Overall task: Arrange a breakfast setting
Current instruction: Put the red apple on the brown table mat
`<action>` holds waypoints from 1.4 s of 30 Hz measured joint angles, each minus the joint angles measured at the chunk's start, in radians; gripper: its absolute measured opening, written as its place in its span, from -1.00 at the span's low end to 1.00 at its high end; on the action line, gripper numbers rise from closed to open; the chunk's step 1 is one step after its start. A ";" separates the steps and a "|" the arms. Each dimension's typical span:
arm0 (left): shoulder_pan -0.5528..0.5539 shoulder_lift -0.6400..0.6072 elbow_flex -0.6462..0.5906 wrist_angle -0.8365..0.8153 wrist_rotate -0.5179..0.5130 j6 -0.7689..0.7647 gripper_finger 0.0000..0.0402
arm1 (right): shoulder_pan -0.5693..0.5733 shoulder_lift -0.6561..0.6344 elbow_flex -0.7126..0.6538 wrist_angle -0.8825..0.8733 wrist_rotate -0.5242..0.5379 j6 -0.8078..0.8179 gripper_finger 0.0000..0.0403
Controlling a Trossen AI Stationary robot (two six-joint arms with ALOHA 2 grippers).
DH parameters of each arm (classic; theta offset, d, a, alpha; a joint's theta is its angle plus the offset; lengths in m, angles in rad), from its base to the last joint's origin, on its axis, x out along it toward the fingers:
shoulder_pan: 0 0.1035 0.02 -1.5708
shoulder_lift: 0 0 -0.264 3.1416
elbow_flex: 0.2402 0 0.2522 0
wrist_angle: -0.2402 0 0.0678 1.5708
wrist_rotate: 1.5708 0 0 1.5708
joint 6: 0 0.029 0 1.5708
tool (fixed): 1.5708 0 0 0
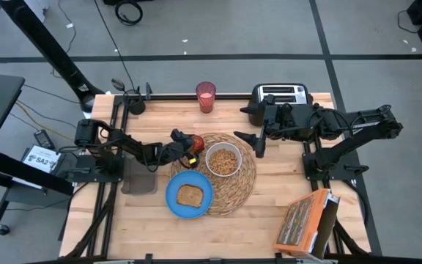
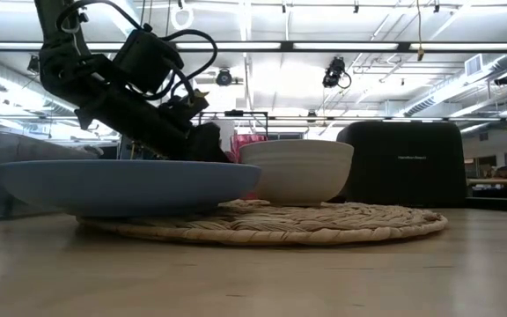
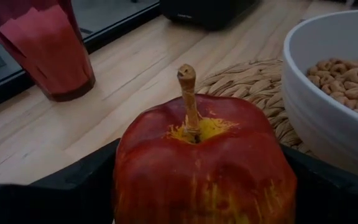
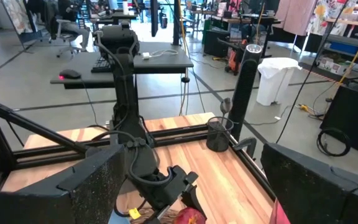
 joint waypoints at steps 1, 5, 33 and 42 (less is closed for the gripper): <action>0.000 0.000 0.000 0.002 -0.001 -0.004 0.69 | 0.000 0.000 0.000 0.000 0.000 0.002 0.86; 0.001 0.000 -0.001 0.008 -0.001 -0.026 0.85 | 0.000 0.000 0.000 0.000 0.000 0.020 0.87; 0.000 -0.117 -0.002 -0.127 0.016 -0.039 0.99 | 0.000 0.000 0.000 0.020 -0.032 0.111 0.86; 0.000 -0.117 -0.002 -0.132 0.024 -0.091 0.99 | 0.003 0.000 0.000 0.045 -0.034 0.106 0.86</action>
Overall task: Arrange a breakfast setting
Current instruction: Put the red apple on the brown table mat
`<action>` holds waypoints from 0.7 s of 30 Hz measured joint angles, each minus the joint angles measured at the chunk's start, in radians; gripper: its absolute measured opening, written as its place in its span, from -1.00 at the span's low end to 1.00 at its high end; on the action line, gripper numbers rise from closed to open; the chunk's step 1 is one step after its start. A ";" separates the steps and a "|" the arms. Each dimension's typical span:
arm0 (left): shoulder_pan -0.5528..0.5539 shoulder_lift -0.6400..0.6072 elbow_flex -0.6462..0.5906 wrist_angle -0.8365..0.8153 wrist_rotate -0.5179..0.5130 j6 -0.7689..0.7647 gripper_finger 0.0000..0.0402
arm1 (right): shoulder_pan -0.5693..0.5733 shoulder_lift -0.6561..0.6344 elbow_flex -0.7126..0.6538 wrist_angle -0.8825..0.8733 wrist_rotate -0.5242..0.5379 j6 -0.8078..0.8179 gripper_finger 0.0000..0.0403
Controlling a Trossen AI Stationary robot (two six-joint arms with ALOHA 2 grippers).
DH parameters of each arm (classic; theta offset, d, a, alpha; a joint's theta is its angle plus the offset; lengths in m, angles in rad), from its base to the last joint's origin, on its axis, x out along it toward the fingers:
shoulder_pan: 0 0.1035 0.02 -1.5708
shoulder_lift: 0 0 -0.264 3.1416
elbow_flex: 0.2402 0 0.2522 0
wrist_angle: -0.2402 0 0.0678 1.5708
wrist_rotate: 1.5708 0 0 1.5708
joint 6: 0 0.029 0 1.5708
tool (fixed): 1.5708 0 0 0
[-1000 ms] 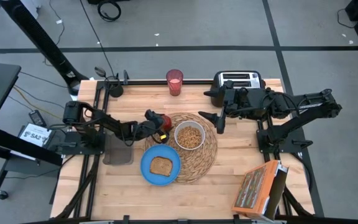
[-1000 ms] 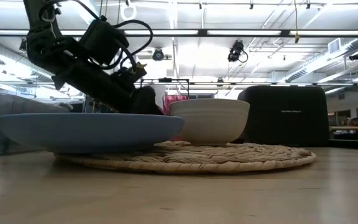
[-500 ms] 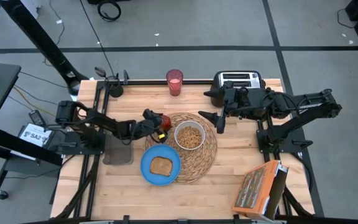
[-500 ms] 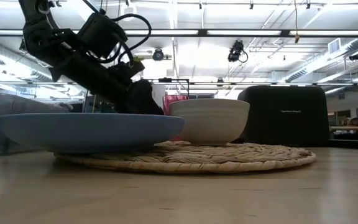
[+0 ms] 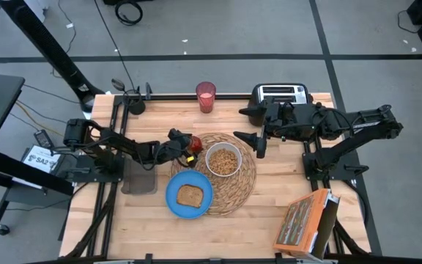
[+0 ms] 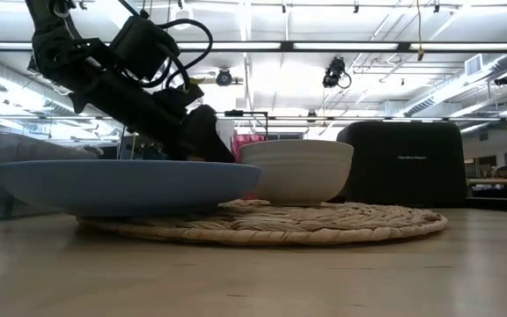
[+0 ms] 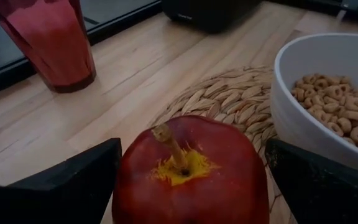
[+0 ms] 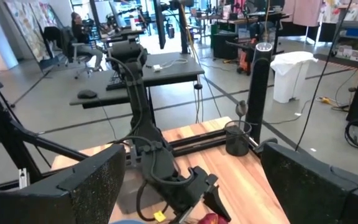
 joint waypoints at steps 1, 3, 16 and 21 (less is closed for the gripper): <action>0.000 0.000 0.000 -0.002 0.000 0.000 0.99 | 0.000 0.000 0.000 0.000 0.000 0.000 0.86; 0.000 0.000 0.000 -0.002 0.000 0.000 0.99 | 0.000 0.000 0.000 0.003 0.000 0.000 0.86; 0.001 0.000 0.000 -0.005 0.020 -0.027 0.99 | 0.000 0.000 0.000 0.010 0.000 0.008 0.86; 0.001 -0.001 0.000 -0.009 0.020 -0.026 0.99 | 0.000 0.000 0.000 0.010 0.000 0.008 0.86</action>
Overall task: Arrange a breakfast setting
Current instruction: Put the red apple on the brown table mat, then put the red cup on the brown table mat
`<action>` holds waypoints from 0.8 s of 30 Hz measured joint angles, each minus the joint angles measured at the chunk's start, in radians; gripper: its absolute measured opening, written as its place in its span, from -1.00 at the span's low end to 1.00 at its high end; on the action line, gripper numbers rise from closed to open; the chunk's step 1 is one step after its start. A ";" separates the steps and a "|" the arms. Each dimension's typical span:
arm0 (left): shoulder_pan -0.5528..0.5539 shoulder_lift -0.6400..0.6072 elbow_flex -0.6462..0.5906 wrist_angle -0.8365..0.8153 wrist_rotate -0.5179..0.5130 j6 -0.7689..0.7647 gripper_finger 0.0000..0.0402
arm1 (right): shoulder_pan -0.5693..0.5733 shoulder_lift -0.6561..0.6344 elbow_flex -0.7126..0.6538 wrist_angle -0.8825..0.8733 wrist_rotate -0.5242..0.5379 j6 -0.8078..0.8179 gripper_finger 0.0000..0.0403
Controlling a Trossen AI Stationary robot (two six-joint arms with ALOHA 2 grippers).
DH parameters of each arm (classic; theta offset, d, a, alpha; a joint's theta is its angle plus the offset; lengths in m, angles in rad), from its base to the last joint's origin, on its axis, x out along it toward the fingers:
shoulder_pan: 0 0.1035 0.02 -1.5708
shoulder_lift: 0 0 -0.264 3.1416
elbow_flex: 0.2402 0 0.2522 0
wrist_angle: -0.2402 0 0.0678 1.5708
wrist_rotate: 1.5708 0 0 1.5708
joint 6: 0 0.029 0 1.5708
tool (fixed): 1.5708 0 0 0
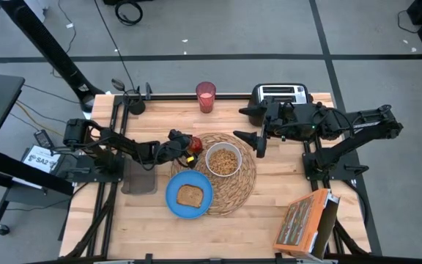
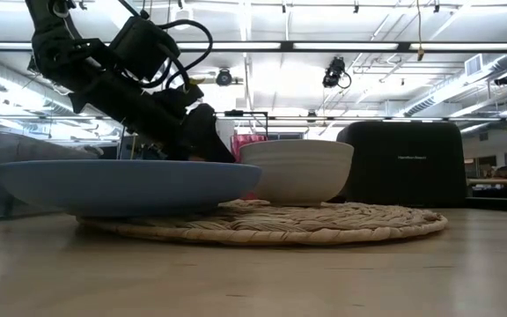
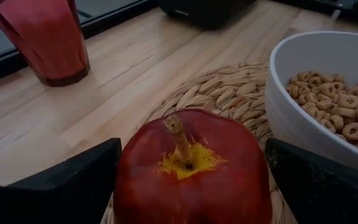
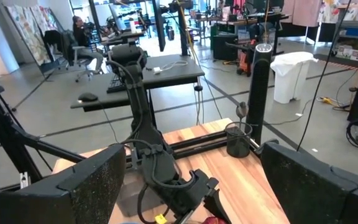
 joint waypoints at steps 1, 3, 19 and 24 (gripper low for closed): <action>0.000 -0.004 0.000 -0.003 0.000 -0.007 0.99 | 0.000 0.000 0.000 0.000 0.000 0.000 0.86; 0.000 -0.015 0.001 0.000 -0.001 -0.020 0.99 | 0.000 0.000 0.000 0.000 0.000 0.000 0.86; 0.065 -0.131 0.001 -0.082 -0.002 0.015 0.99 | -0.025 0.000 0.000 -0.001 0.000 0.040 0.86; 0.071 -0.131 0.001 -0.081 0.020 0.002 0.99 | -0.053 0.000 0.000 -0.001 -0.021 0.026 0.86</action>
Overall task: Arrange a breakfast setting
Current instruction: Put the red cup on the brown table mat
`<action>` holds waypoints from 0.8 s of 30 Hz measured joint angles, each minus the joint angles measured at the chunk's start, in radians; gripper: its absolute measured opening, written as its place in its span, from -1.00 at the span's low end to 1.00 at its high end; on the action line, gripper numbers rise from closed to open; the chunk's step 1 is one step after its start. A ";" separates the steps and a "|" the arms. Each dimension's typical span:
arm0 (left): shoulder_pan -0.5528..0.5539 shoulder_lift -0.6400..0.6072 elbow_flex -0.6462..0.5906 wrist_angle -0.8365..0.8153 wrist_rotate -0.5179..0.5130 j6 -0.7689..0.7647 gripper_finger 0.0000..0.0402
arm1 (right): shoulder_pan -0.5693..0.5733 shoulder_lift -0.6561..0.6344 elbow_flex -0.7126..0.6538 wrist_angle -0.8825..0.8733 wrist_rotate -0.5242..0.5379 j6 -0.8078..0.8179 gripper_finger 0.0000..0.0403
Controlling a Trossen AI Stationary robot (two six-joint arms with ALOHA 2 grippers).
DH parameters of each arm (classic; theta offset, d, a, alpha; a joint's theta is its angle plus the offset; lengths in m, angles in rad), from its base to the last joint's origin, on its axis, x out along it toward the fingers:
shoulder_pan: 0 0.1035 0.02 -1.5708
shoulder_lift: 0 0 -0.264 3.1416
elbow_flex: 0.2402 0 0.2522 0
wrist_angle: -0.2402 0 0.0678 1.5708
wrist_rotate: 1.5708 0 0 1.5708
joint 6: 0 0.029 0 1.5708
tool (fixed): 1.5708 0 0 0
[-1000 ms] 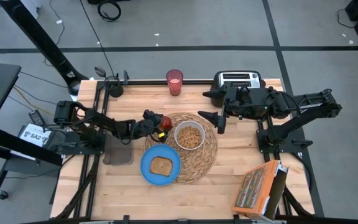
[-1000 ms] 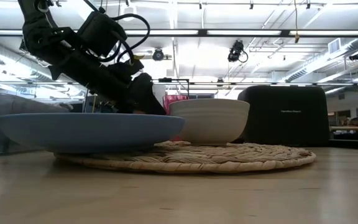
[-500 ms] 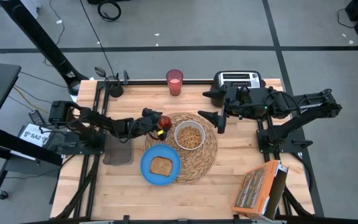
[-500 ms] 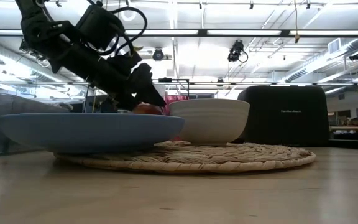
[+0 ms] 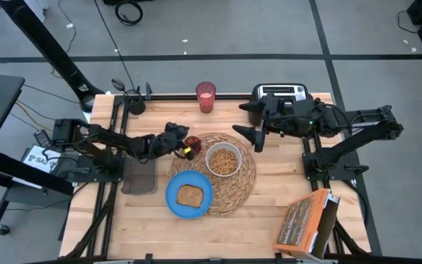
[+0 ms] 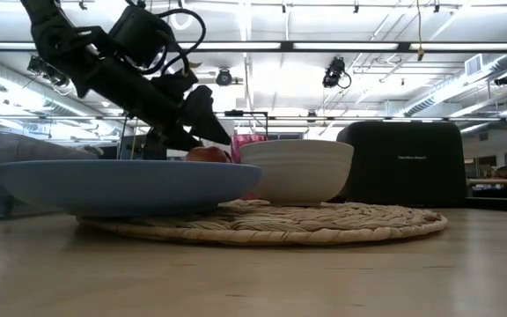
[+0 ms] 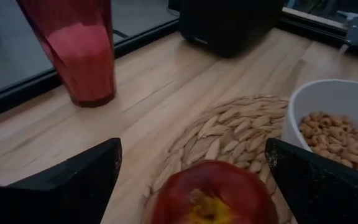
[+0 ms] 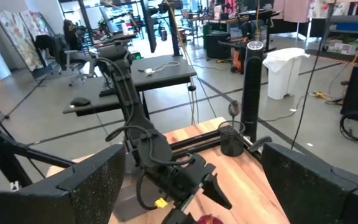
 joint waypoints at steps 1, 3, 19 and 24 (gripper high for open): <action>0.000 0.000 0.000 0.005 0.001 -0.002 0.99 | -0.005 0.000 0.000 0.000 -0.003 0.002 0.86; -0.001 -0.019 0.000 0.009 0.004 -0.002 0.99 | -0.016 0.000 0.000 0.000 -0.007 0.019 0.86; 0.027 -0.504 0.201 -0.286 0.161 0.006 0.99 | -0.392 0.385 0.429 -0.398 -0.285 -0.187 0.68; 0.049 -0.635 0.219 -0.330 0.162 0.007 0.99 | -0.507 0.549 0.525 -0.450 -0.377 -0.279 0.59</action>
